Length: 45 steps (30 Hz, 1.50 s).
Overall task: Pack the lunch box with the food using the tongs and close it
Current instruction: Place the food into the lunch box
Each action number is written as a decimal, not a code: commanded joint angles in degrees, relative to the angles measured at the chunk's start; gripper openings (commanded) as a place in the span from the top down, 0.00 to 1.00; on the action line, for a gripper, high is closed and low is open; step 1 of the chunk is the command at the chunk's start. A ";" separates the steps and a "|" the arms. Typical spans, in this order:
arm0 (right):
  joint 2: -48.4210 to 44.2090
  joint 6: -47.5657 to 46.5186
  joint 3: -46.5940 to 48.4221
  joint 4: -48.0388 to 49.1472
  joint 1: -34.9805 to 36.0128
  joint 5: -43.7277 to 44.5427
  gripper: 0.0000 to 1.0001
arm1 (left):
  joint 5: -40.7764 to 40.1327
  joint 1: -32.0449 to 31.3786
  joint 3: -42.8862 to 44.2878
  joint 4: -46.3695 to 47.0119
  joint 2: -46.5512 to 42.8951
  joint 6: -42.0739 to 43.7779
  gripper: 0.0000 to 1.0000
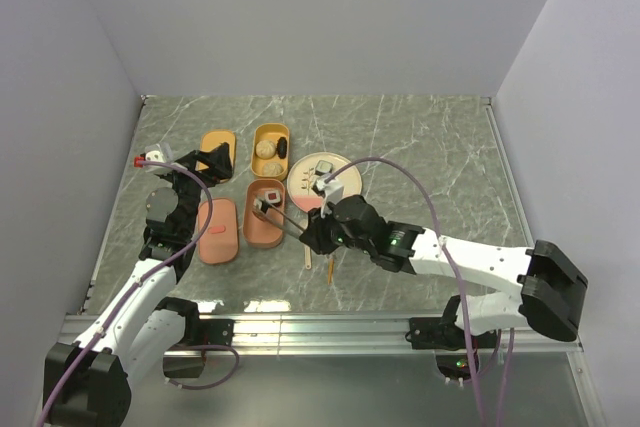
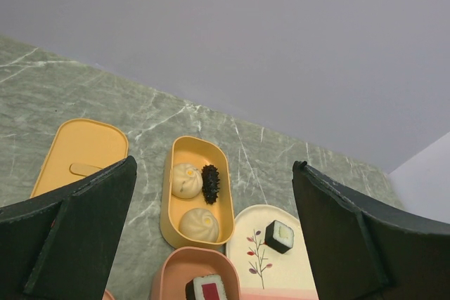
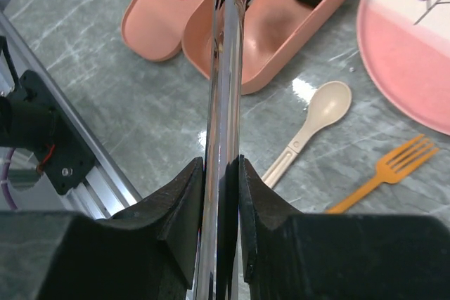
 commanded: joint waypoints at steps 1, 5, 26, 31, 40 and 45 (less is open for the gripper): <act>1.16 -1.12 3.93 4.48 0.35 -3.34 0.72 | 0.69 0.28 -0.13 1.66 -0.79 -0.36 0.00; 2.74 -1.12 4.55 4.13 0.35 -5.18 0.72 | 0.69 0.28 -0.13 1.66 -0.88 -0.45 0.00; 5.74 1.60 6.22 -5.71 -0.88 3.60 0.71 | 0.78 0.28 -0.30 1.66 -1.32 -0.45 0.01; 4.59 1.87 6.13 -7.20 -1.06 5.80 0.70 | 0.86 0.28 -0.22 1.75 -1.14 -0.45 0.01; 4.15 2.04 6.22 -8.53 -1.23 7.74 0.46 | 0.86 0.28 -0.22 1.83 -1.23 -0.45 0.01; 2.92 1.60 5.61 -7.21 -1.23 7.73 0.45 | 0.86 0.28 -0.22 1.83 -1.14 -0.45 0.01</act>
